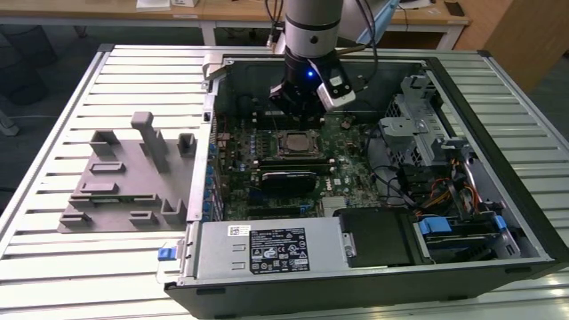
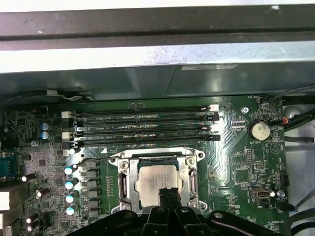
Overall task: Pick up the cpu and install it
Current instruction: 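Install the first cpu locking lever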
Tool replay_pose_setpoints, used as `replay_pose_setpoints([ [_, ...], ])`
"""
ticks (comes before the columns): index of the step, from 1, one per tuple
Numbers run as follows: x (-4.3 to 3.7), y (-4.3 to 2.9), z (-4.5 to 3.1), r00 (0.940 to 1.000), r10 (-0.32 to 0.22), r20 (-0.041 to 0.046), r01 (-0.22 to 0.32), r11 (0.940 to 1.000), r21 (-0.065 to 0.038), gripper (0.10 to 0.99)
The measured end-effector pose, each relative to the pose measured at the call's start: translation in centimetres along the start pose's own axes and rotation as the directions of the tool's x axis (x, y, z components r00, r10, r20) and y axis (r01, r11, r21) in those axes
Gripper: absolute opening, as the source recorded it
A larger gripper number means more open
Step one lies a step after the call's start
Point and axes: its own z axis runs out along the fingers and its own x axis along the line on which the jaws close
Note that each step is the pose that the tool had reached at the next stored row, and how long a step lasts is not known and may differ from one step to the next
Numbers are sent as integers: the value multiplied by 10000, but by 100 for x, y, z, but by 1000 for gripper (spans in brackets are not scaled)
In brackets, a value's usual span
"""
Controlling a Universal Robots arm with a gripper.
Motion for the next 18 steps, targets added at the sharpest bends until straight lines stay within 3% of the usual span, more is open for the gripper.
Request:
replay_pose_setpoints([
  [12, 16, -1, -6, 10000, -1, -1, 1, 10000, 2, 106],
  [14, 46, -3, -6, 10000, -1, 0, 1, 10000, 0, 106],
  [18, 230, -15, -13, 10000, 0, 8, 0, 10000, -7, 106],
])
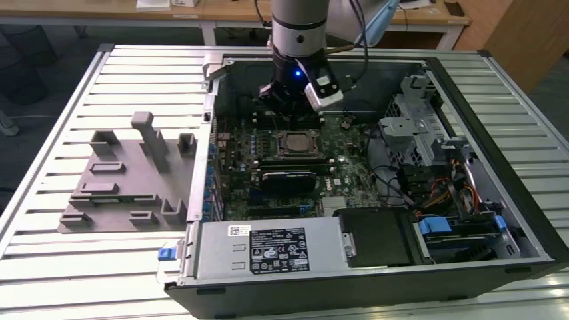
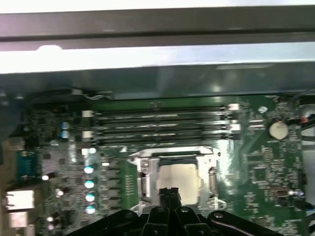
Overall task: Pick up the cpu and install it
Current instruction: 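Install the first cpu locking lever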
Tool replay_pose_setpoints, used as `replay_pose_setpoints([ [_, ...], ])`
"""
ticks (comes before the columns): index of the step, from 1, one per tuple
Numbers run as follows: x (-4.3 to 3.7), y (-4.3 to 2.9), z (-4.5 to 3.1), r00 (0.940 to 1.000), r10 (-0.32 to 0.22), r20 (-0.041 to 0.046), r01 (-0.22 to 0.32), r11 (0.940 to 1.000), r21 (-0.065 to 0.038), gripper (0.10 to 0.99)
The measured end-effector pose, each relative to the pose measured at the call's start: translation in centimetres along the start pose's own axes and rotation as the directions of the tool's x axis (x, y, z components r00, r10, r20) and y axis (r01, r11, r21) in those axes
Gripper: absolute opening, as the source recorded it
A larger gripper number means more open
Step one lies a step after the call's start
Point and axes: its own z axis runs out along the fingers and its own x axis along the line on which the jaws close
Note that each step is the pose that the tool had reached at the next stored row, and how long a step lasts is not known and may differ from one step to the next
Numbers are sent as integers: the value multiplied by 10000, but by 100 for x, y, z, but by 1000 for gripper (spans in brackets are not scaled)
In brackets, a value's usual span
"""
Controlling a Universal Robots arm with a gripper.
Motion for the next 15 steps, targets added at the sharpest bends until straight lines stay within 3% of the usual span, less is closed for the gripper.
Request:
replay_pose_setpoints([
  [6, 229, -15, -9, 10000, 1, 30, 0, 10000, -25, 106],
  [7, 307, -20, -12, 10000, -1, 41, 1, 10000, -35, 106],
  [11, 421, -27, -16, 10000, 1, 50, -1, 10000, -84, 106],
  [12, 434, -28, -17, 10000, 5, 45, -4, 9999, -152, 106],
  [15, 454, -29, -18, 10000, 24, 16, -23, 9981, -610, 106],
])
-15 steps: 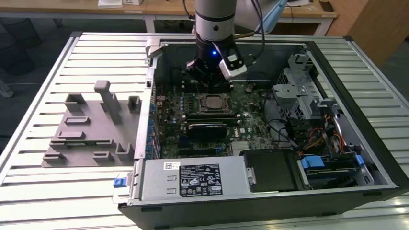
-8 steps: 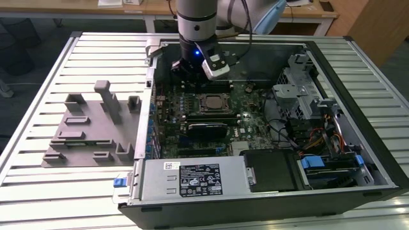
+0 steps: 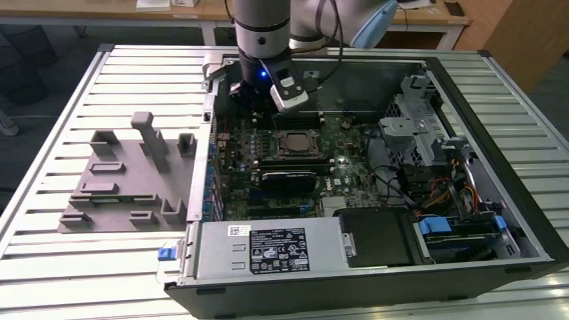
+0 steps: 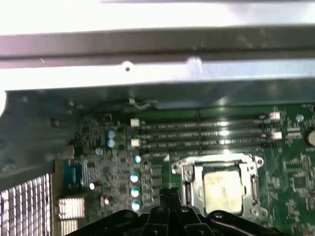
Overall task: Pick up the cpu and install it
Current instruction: 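Install the first cpu locking lever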
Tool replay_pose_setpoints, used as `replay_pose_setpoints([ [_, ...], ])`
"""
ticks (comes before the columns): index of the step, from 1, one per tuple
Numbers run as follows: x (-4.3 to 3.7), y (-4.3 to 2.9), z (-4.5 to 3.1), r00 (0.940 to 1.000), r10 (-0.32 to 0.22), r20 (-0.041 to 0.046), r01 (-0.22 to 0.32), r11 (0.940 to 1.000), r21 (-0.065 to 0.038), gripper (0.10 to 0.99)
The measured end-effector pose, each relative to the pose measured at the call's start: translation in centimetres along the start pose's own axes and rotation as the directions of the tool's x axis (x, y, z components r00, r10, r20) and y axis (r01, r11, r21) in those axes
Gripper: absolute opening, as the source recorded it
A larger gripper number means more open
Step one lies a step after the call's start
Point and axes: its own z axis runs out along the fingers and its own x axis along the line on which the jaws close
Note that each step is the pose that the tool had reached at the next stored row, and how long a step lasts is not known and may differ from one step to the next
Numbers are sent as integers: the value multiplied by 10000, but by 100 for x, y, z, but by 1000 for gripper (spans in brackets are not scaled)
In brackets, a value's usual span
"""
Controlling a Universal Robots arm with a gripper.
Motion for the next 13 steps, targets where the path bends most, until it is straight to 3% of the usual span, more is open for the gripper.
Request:
replay_pose_setpoints([
  [2, 15, -1, -3, 10000, 10, -13, -10, 9998, -220, 106],
  [7, 105, -6, -13, 10000, 14, 26, -12, 9991, -427, 106],
  [10, 129, -8, -14, 10000, 29, 5, -28, 9969, -786, 106],
  [13, 132, -6, -33, 10000, 39, -8, -39, 9951, -987, 106],
])
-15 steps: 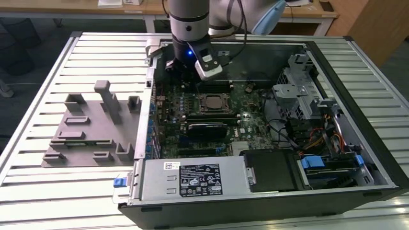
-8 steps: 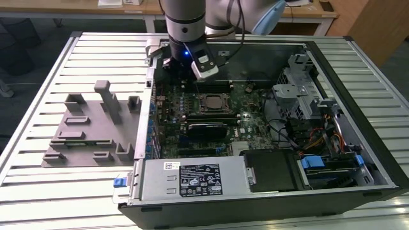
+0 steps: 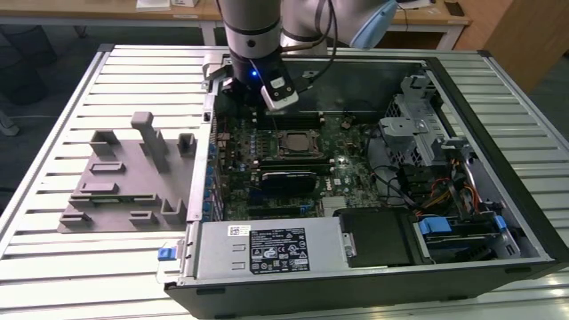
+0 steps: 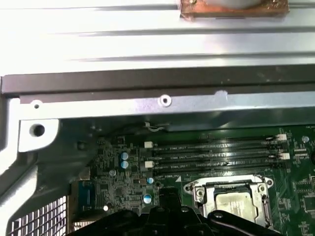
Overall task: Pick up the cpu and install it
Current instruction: 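Install the first cpu locking lever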
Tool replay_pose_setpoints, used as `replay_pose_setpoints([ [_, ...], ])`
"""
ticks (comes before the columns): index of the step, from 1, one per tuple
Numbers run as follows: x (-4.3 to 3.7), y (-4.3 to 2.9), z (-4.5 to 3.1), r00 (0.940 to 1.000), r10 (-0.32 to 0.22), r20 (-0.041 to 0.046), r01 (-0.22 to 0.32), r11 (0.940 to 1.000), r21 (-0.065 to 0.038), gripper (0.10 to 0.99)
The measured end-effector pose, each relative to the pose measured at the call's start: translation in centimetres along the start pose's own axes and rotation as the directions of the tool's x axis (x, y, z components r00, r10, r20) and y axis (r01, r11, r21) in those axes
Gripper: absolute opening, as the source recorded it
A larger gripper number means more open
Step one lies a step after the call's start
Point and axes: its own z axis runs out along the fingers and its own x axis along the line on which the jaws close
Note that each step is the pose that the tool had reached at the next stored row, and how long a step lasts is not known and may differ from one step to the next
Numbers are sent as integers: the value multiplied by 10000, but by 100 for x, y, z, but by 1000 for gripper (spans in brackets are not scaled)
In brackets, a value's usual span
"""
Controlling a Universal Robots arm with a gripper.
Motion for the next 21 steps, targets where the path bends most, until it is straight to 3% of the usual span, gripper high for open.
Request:
replay_pose_setpoints([
  [7, -2, 15, -75, 10000, 10, -1, -10, 9997, -237, 106],
  [15, -15, 15, -71, 10000, 9, -3, -9, 9997, -239, 106],
  [21, -105, 19, -55, 10000, 9, -2, -9, 9997, -239, 106],
])
